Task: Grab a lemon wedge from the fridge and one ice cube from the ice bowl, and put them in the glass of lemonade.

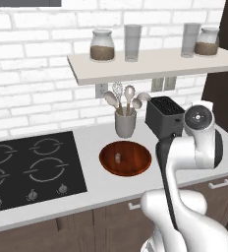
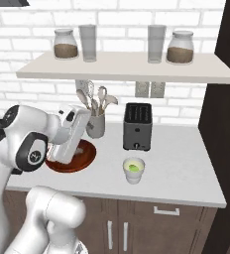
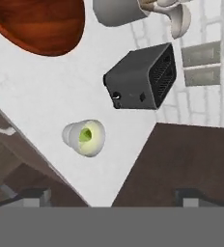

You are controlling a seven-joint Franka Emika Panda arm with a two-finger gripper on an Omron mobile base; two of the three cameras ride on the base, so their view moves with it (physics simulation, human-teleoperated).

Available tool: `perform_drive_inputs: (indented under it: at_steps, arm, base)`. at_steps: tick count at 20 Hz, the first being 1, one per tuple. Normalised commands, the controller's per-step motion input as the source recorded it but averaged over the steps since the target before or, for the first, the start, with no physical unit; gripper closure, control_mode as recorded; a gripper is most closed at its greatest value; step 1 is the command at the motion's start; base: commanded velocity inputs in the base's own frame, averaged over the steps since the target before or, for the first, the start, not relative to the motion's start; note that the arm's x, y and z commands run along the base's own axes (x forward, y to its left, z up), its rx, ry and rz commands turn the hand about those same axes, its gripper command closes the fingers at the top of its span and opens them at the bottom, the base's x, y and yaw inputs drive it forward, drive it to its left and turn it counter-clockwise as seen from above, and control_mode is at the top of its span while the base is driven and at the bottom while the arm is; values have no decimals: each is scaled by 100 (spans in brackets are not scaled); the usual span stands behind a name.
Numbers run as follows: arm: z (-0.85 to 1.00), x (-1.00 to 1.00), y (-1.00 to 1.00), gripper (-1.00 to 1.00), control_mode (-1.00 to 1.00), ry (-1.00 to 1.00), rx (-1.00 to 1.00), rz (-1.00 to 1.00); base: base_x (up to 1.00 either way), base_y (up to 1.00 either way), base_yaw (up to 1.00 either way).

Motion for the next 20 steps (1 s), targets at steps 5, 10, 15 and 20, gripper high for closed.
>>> perform_drive_inputs:
  at_steps: [5,10,15,20]
  arm:
    - [-20,0,23,-100,-100,-53,83,-52]
    - [-3,0,60,-100,-100,-24,85,-35]
    - [0,-1,87,-100,-100,-4,78,-26]
    - [-23,-6,94,-100,-100,28,34,-19]
  base:
    - [0,0,0]
    - [0,0,0]
    - [0,0,0]
    - [0,0,0]
